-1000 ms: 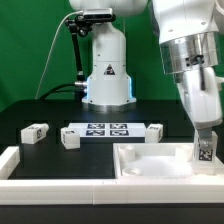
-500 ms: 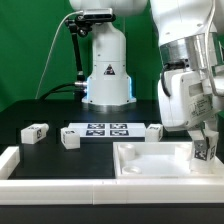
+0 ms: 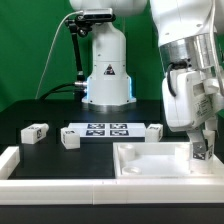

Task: Assemble one leg

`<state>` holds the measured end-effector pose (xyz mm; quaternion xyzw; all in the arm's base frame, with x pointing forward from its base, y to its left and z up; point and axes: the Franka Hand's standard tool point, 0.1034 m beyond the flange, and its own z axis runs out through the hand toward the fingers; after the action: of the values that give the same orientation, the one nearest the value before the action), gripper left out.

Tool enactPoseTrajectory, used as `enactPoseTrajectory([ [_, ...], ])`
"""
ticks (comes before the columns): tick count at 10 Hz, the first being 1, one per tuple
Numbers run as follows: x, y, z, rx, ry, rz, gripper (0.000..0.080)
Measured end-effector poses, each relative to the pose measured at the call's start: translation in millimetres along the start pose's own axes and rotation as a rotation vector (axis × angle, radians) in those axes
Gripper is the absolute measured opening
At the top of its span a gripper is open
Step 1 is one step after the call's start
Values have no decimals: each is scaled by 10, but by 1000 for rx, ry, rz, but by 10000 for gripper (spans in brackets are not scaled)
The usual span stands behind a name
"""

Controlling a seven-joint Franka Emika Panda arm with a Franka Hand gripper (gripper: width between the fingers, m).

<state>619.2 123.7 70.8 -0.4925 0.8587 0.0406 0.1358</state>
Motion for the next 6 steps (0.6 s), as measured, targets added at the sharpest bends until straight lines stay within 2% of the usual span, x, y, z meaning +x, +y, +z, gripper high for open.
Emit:
enactPoseTrajectory([
  [1,8,14,-7,-16,5,-115,609],
  [2,11,36,2,-28,10,-228,638],
  [3,7,48,10,-32,15,-311,638],
  [6,-38,85,16,-76,52,-643,649],
])
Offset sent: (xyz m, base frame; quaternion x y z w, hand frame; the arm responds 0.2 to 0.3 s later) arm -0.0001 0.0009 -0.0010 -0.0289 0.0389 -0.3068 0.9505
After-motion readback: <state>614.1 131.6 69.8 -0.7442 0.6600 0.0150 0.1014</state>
